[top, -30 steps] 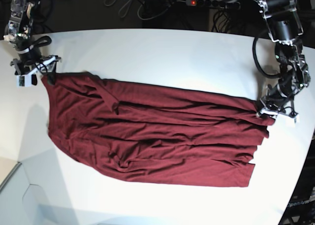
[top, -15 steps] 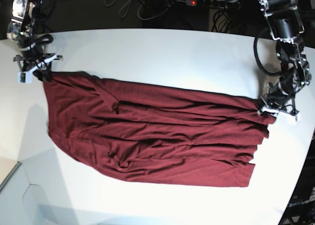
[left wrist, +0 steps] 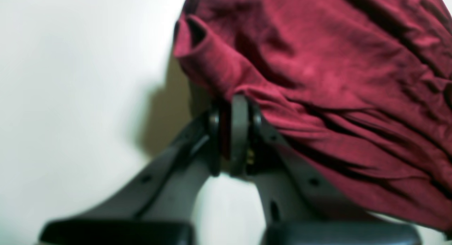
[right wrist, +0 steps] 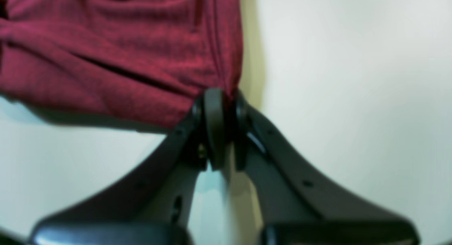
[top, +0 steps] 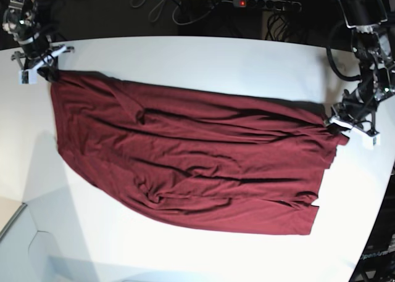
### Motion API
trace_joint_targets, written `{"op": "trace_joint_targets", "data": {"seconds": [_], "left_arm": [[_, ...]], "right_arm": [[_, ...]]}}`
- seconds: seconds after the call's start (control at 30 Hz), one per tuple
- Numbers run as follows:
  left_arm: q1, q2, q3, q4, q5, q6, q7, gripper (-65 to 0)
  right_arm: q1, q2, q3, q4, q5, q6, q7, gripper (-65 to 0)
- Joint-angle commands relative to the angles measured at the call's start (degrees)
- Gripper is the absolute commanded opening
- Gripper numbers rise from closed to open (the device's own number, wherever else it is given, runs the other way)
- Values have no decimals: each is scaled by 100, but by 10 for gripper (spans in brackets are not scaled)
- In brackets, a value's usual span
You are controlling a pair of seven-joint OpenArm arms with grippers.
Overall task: Layout the t-shirt on the table in an organized manner, then fold the t-shirt properly
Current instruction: 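Pull both held corners away from the shirt body, unfolding it flat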
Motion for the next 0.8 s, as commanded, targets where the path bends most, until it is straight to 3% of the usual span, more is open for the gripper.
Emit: {"op": "trace_joint_targets", "data": {"seconds": [0.0, 0.33, 0.77], "left_arm": [[53, -92, -22, 202, -54, -25, -47, -647], [1082, -92, -857, 747, -54, -25, -38, -647], [1785, -75, -989, 738, -54, -25, -38, -647]], "right_arm": [[-121, 73, 36, 123, -90, -11, -143, -650], [-552, 82, 44, 238, -90, -11, -134, -650], [-684, 82, 44, 229, -99, -11, -134, -650]]}}
